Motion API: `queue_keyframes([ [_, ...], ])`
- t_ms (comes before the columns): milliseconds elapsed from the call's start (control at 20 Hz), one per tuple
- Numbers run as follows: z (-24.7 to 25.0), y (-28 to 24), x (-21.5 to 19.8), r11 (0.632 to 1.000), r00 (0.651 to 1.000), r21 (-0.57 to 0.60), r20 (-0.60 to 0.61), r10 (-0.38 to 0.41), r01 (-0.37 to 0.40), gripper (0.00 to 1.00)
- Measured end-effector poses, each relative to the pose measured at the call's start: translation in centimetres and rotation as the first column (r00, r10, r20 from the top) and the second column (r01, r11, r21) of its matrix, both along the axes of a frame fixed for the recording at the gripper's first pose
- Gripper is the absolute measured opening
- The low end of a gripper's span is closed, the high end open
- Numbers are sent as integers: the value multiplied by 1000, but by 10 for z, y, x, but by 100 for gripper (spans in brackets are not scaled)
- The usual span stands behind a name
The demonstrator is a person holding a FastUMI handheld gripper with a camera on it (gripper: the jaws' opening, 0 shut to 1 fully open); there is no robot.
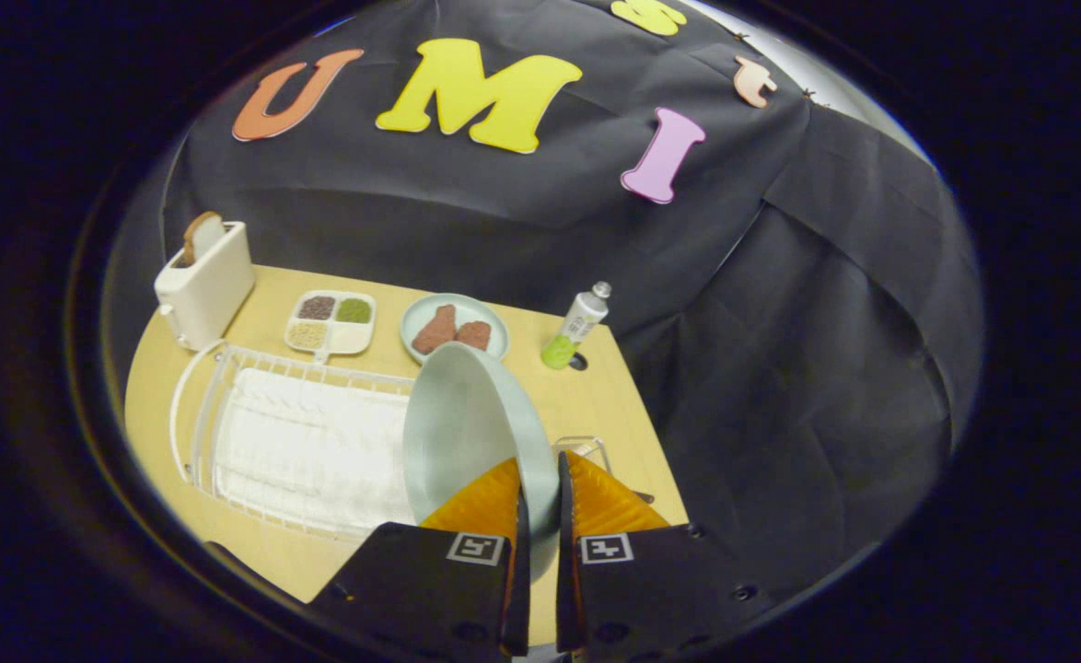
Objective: Take the plate from the dish rack, then take the spoon from the basket and place it into the plate.
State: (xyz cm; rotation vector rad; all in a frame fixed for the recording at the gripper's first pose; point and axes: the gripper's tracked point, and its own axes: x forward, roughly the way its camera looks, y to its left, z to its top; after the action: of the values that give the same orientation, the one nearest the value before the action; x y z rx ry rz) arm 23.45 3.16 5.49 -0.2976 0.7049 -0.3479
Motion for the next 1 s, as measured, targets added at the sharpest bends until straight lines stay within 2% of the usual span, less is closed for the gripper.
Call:
queue_keyframes([
  [200,-40,15,-48,981,995,164,26,101,-104,17],
  [450,-97,24,-108,896,983,405,64,171,-182,16],
  [600,-141,19,-136,853,981,489,29,193,-183,16],
  [700,-167,18,-149,840,974,508,-2,225,-192,17],
  [850,-195,1,-148,839,982,521,-12,189,-155,17],
  [900,-200,-5,-146,831,984,537,-12,177,-143,17],
  [1000,-214,-8,-141,793,985,597,-20,169,-124,17],
])
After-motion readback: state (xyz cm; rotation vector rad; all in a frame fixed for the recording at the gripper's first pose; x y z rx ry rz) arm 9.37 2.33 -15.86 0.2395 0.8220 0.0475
